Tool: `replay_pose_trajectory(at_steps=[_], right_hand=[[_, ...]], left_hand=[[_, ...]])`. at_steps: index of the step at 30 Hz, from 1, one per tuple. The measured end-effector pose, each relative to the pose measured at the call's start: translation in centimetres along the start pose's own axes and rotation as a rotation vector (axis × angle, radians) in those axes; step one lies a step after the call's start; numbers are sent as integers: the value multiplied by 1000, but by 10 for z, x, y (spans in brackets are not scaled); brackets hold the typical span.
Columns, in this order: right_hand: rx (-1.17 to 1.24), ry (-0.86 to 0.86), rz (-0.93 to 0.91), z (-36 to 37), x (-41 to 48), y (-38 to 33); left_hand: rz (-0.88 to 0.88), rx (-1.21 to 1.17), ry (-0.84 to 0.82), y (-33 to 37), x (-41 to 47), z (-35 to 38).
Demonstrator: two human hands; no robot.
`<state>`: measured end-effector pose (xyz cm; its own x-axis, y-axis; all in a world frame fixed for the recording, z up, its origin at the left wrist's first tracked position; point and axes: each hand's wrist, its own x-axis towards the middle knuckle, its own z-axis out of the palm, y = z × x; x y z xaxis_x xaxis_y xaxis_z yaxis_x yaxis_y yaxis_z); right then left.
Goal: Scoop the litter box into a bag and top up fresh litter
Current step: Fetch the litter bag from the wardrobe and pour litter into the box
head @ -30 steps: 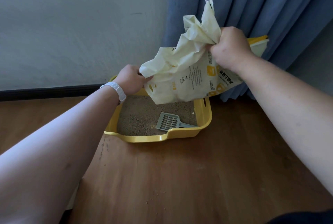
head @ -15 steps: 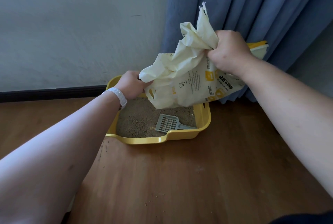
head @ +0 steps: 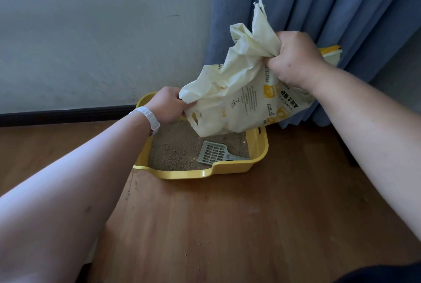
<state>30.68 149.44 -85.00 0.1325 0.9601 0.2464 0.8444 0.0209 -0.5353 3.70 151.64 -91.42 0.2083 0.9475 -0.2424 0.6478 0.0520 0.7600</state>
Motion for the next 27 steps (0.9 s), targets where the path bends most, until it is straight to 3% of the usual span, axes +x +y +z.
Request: replay_pose_trajectory(at_steps=[14, 27], right_hand=[[-94, -33, -48, -12, 1, -10], [-87, -72, -100, -7, -6, -39]], left_hand=[[21, -61, -120, -1, -10, -1], [-1, -85, -63, -18, -24, -22]])
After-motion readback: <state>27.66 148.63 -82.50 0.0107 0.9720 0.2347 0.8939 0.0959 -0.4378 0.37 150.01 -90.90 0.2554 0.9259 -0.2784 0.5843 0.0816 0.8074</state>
